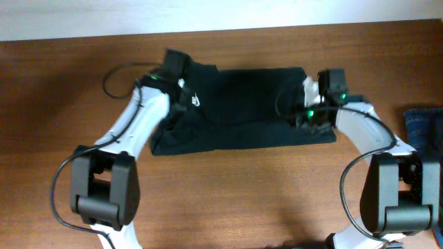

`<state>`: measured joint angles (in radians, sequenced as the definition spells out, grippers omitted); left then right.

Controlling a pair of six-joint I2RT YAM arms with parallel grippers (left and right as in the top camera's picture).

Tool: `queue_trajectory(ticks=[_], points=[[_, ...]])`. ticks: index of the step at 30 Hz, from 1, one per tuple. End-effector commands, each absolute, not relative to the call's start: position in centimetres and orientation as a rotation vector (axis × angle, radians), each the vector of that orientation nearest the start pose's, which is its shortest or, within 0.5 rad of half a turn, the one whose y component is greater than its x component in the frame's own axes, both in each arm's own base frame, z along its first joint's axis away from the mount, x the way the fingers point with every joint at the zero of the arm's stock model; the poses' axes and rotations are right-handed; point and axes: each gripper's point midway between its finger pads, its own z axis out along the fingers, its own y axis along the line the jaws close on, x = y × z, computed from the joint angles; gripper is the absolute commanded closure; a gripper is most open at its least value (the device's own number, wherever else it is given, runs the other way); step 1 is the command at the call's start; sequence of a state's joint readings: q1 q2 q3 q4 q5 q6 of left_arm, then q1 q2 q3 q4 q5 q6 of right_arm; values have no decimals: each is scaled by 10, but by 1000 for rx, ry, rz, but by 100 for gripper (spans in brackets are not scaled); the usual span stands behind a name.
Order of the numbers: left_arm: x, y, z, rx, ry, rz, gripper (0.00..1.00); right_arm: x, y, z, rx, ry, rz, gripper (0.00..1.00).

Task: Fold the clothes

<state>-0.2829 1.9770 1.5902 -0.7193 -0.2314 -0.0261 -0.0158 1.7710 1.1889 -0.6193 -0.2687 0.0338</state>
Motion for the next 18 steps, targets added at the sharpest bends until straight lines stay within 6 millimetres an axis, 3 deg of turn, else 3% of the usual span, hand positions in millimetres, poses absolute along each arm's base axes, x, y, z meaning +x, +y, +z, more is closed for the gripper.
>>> queue_trajectory(ticks=[1,5,9,11,15,18], points=[[502,-102,143,242,2551,-2,58,430,44,127,-35,2623,379,49],[517,-99,184,198,2482,-253,57,445,35,178,-15,2576,305,40],[531,-81,212,119,2418,-311,57,460,14,218,78,2503,158,32],[536,-78,217,115,2388,-306,56,465,8,223,89,2481,123,27],[557,-81,218,123,2318,-306,38,472,2,218,97,2477,108,12],[551,-94,210,158,2346,-379,34,462,3,206,70,2540,103,12]])
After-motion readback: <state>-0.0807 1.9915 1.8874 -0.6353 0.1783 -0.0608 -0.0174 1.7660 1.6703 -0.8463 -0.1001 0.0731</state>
